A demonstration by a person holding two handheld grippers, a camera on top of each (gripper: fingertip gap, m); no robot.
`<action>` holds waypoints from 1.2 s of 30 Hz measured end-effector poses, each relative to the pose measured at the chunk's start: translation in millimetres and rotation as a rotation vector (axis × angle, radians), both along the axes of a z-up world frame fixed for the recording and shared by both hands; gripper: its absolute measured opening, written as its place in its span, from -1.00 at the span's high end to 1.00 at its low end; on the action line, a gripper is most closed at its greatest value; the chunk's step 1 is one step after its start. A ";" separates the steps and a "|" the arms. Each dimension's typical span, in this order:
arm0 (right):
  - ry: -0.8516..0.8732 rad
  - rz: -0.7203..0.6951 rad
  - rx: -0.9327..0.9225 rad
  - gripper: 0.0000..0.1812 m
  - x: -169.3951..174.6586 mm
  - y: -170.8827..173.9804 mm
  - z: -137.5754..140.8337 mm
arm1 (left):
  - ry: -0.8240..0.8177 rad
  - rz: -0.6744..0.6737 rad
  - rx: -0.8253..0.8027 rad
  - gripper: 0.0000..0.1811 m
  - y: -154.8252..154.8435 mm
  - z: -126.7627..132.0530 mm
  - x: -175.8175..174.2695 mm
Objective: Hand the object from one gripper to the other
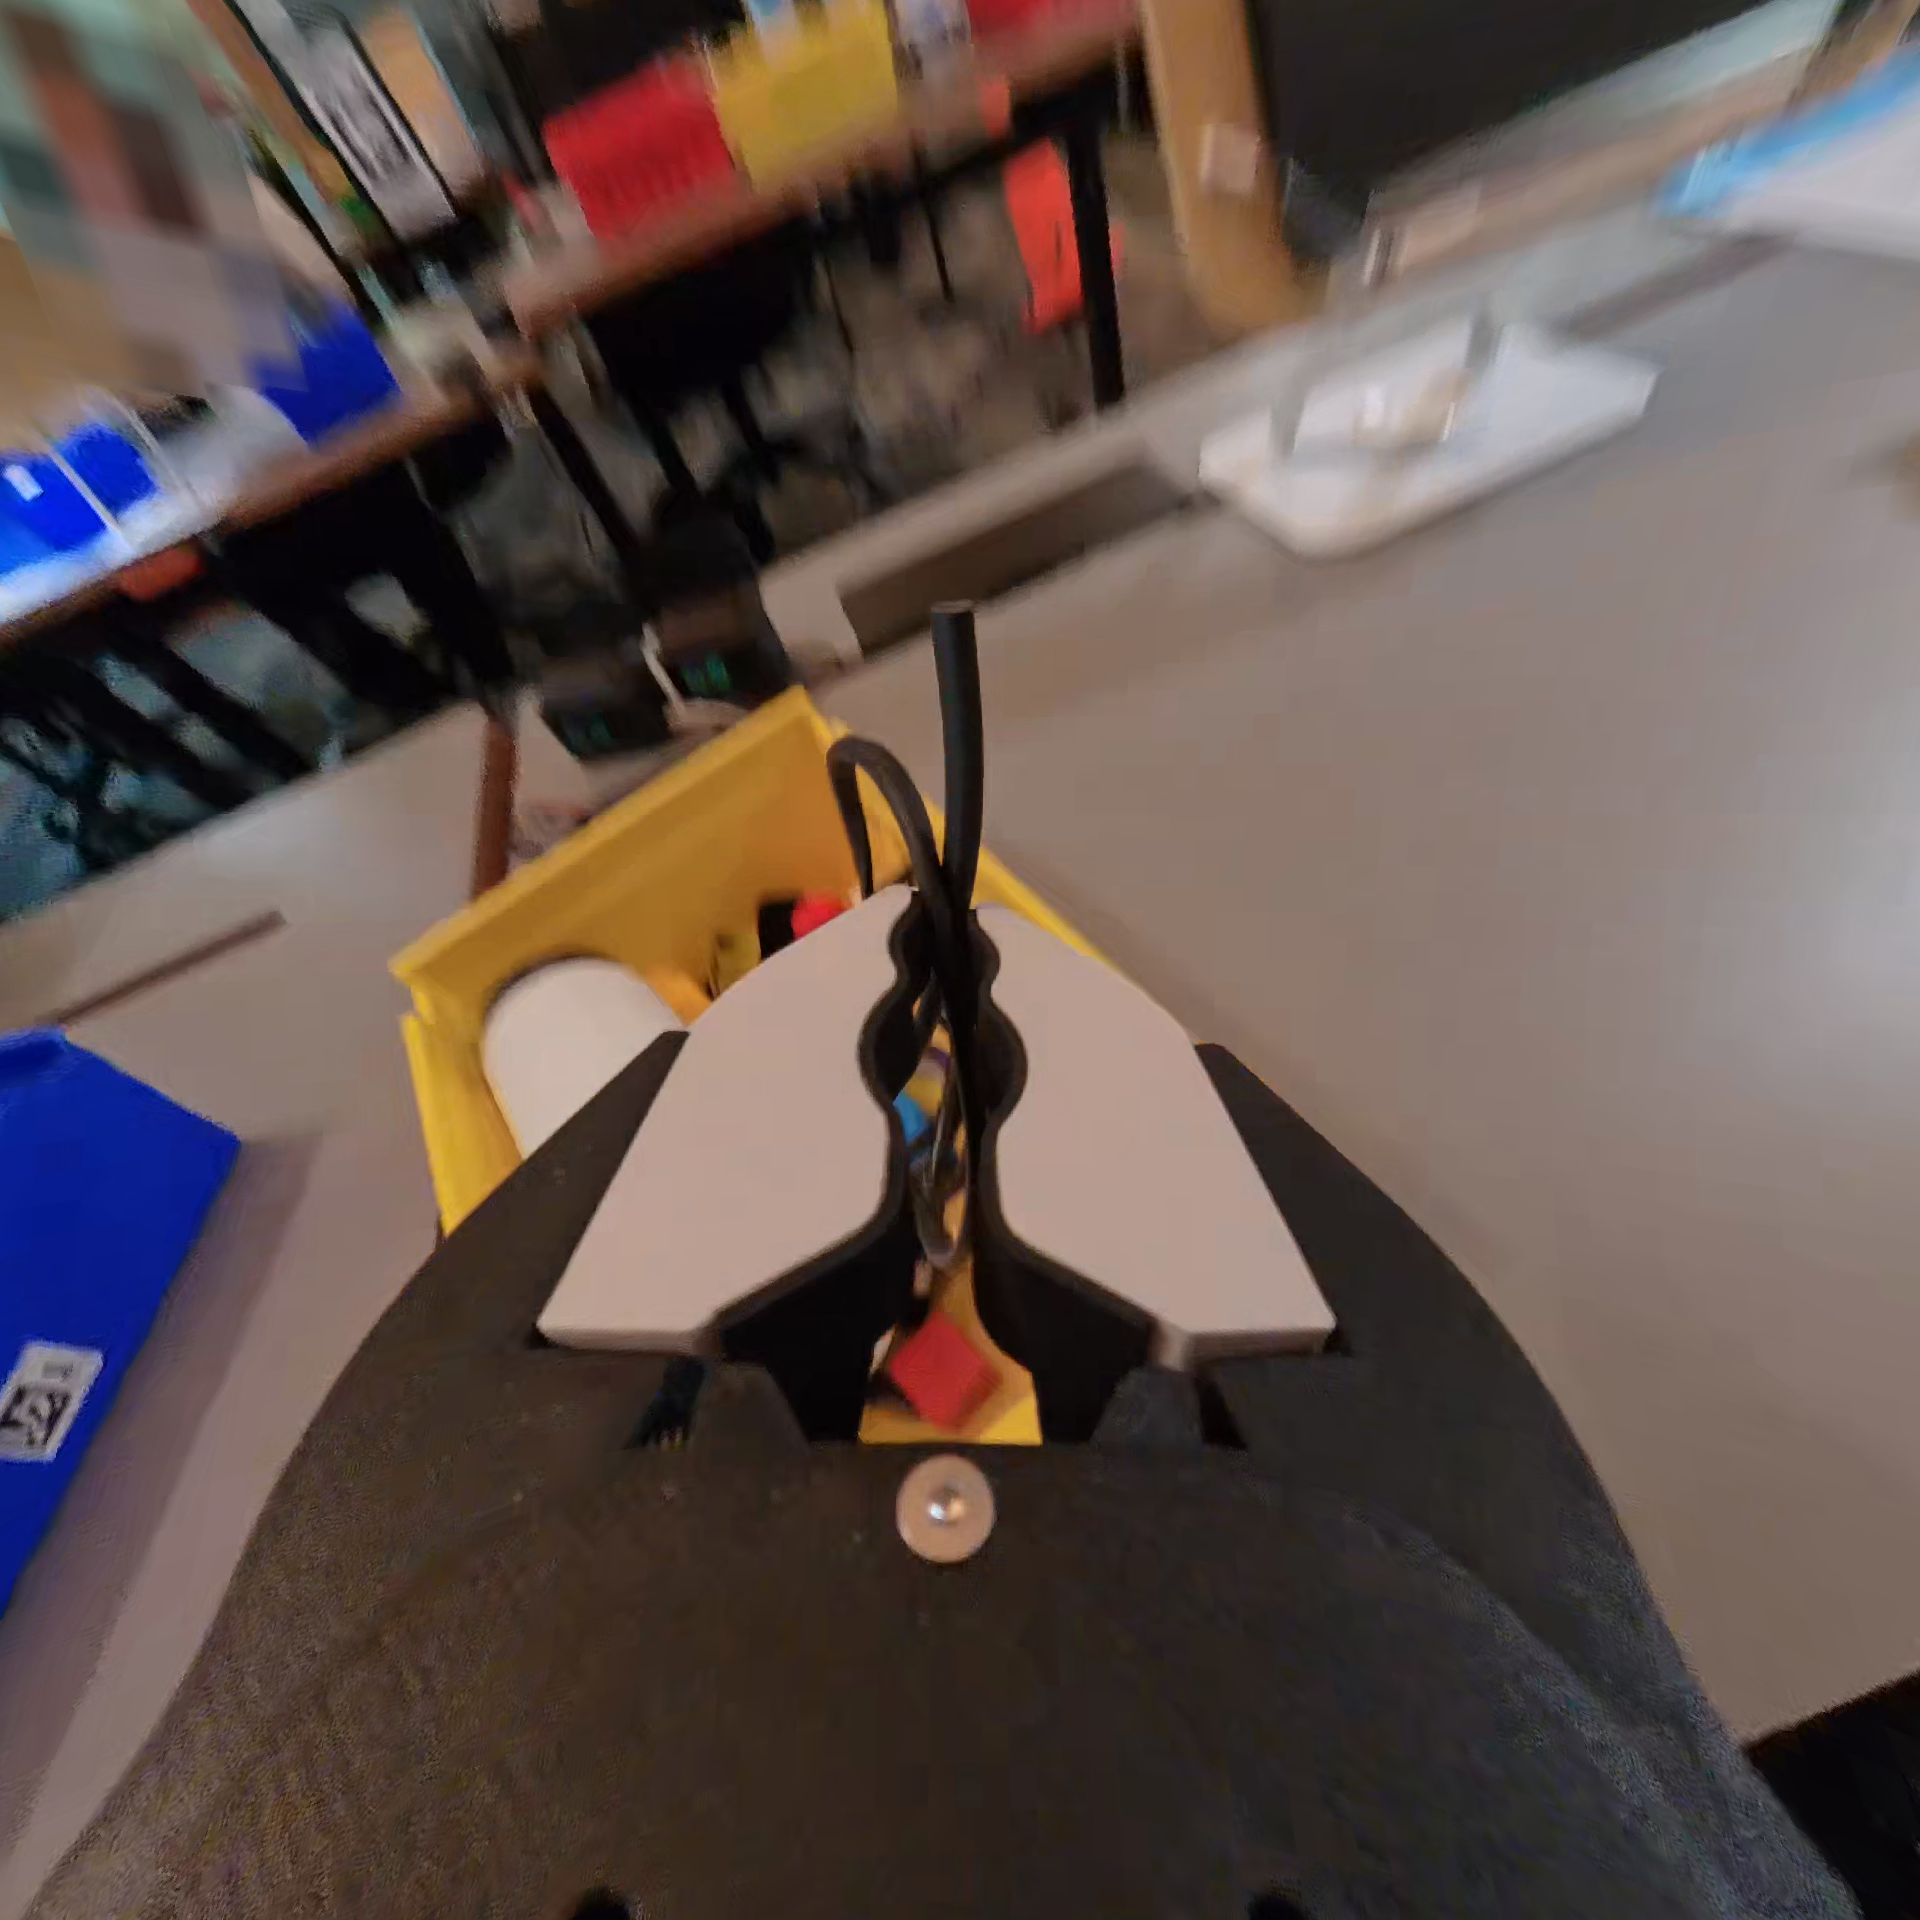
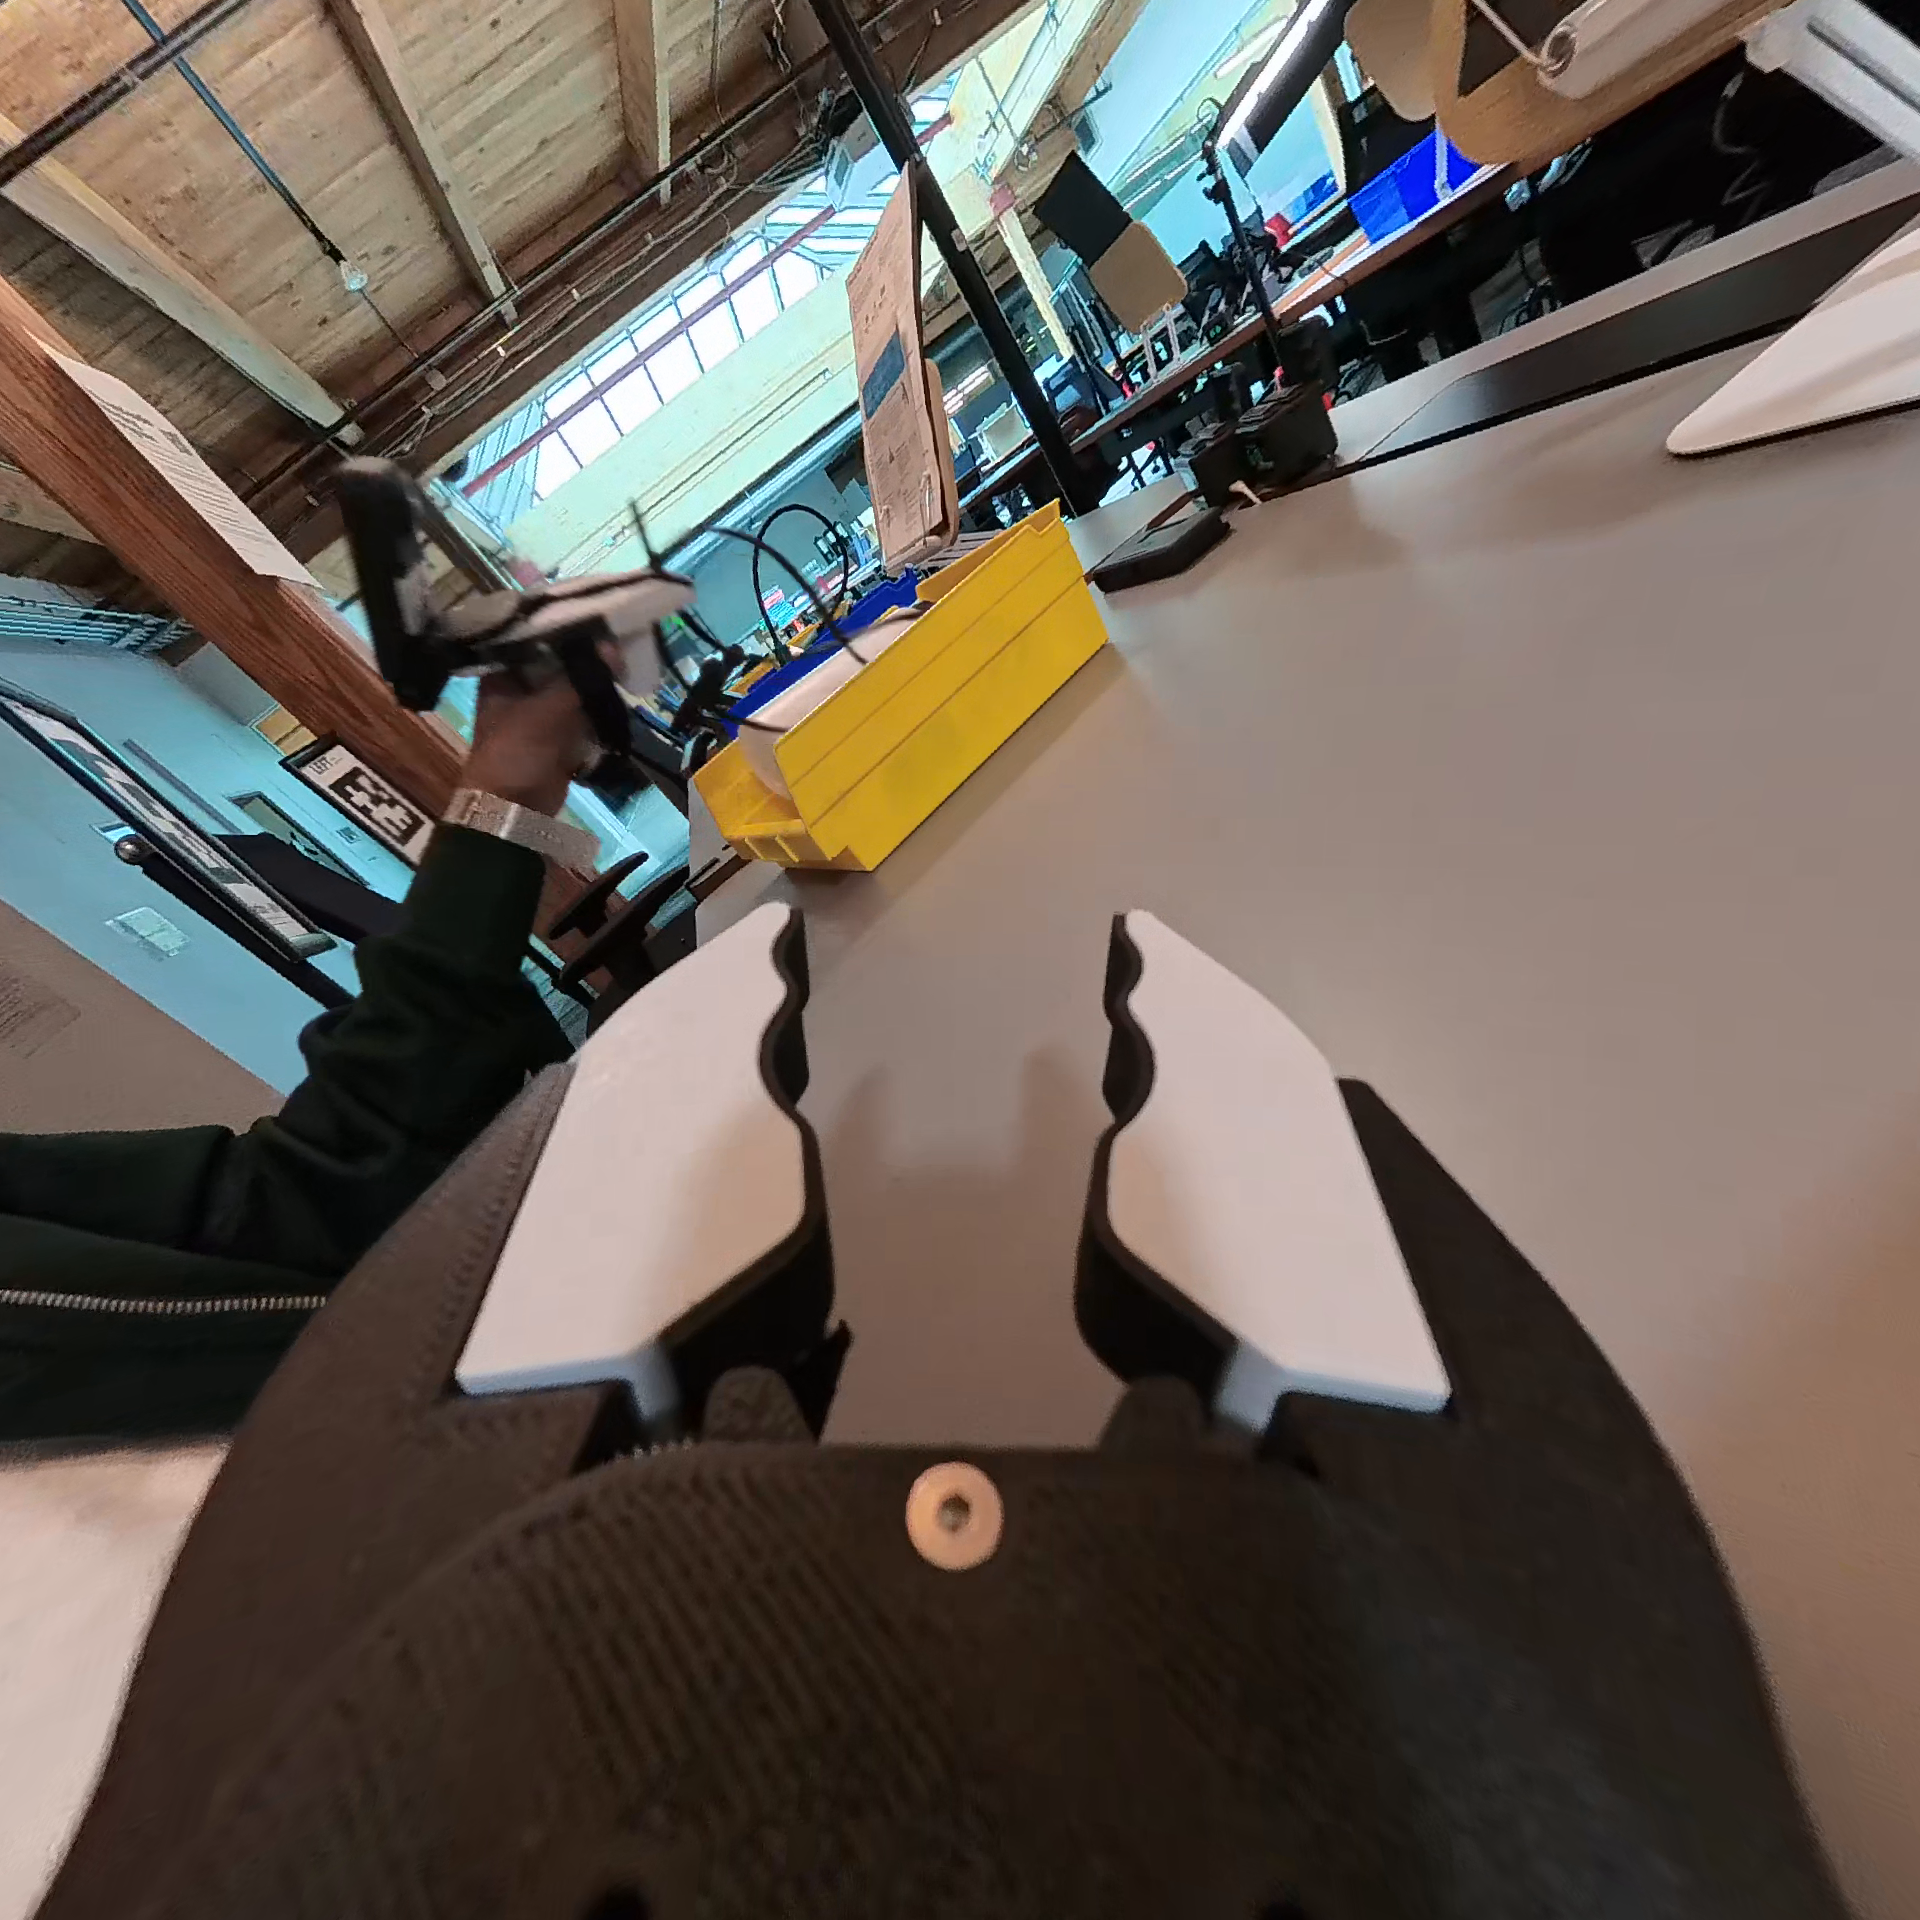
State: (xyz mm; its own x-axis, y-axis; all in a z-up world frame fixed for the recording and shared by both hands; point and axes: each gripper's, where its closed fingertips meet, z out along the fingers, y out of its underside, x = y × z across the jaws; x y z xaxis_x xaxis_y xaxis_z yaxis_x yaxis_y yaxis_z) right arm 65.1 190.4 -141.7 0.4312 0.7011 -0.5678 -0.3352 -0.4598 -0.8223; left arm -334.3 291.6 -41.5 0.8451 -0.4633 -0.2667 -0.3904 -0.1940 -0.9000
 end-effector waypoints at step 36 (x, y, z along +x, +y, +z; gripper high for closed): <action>-0.441 0.103 0.654 0.24 -92.7 -43.9 33.2 | -0.280 -0.983 -0.194 0.95 -168.3 19.2 340.4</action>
